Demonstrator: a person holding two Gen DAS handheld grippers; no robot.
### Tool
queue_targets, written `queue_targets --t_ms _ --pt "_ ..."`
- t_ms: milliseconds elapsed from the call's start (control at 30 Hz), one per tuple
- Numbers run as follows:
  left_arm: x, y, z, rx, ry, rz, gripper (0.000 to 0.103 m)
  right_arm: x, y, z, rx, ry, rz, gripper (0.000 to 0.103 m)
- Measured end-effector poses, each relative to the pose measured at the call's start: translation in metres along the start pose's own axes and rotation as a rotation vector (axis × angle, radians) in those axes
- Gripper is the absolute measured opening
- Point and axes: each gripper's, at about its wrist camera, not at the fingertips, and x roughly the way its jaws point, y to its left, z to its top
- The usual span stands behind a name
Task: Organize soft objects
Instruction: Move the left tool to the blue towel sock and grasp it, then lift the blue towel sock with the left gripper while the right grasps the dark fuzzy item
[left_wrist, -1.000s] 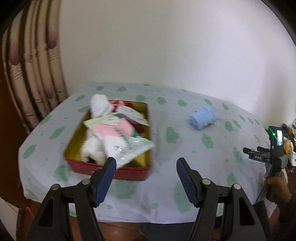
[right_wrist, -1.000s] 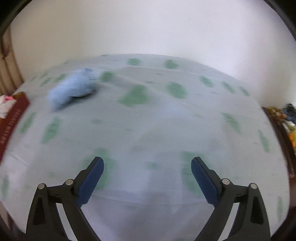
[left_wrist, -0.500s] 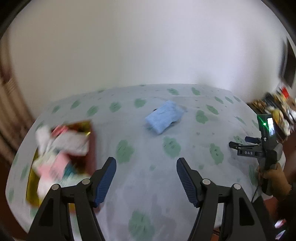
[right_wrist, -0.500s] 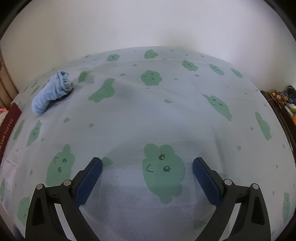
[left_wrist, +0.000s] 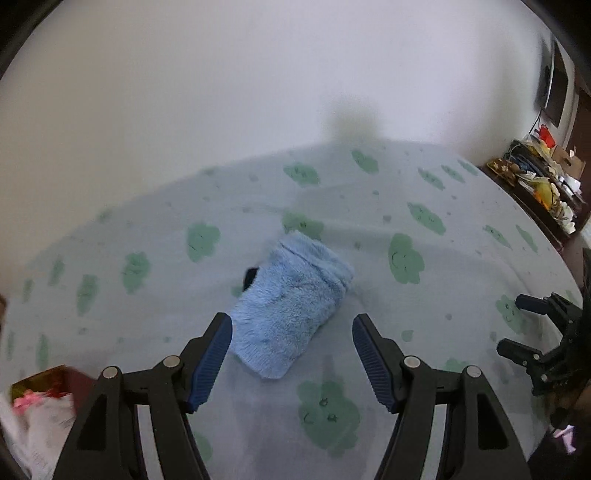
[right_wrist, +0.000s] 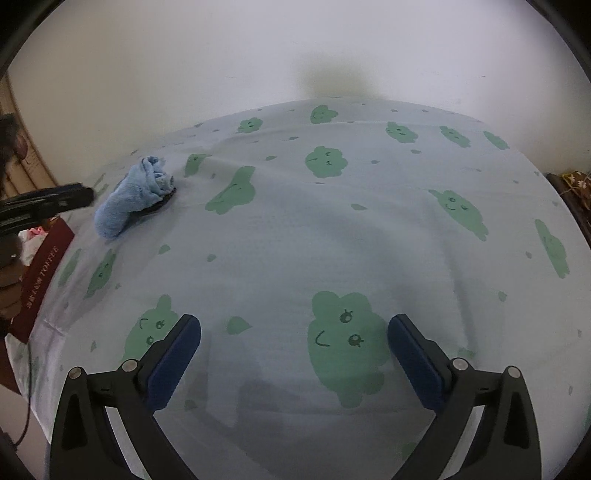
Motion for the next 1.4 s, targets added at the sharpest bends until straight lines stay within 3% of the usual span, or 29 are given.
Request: queue_targets --t_ms 233,500,533,567,600,700,833,1000,1200,1333,1400 --pt "0.033 0.0 0.009 0.103 0.063 0.045 0.07 0.002 0.0 0.0 0.004 0.004 0.028 0.103" --pt "0.056 0.0 0.014 0.125 0.124 0.033 0.069 0.002 -0.001 0.001 0.006 0.005 0.035 0.103" --pt "0.056 0.0 0.013 0.117 0.132 0.04 0.061 0.002 -0.001 0.001 0.006 0.005 0.035 0.103" --pt "0.058 0.0 0.01 0.103 0.151 0.029 0.025 0.002 -0.001 0.001 0.006 0.005 0.034 0.103" --pt "0.059 -0.001 0.008 0.09 0.167 0.04 0.026 0.002 -0.001 0.001 0.006 0.005 0.034 0.103" --pt "0.038 -0.003 -0.001 0.011 0.113 0.062 0.025 0.002 -0.002 0.001 0.007 0.005 0.036 0.103" --pt "-0.02 -0.01 -0.027 -0.133 0.007 -0.003 0.025 0.003 0.0 0.001 0.004 0.007 0.033 0.103" --pt "-0.07 -0.014 -0.073 -0.286 -0.068 -0.073 0.025 0.002 0.004 0.002 -0.017 0.012 0.032 0.103" --pt "-0.094 -0.019 -0.118 -0.362 -0.036 -0.099 0.026 0.004 0.051 0.025 -0.161 -0.016 0.153 0.103" --pt "-0.11 -0.02 -0.133 -0.414 -0.025 -0.127 0.026 0.032 0.108 0.063 -0.37 -0.044 0.262 0.103" --pt "-0.12 -0.02 -0.137 -0.421 -0.036 -0.125 0.027 0.049 0.127 0.076 -0.449 -0.033 0.276 0.103"
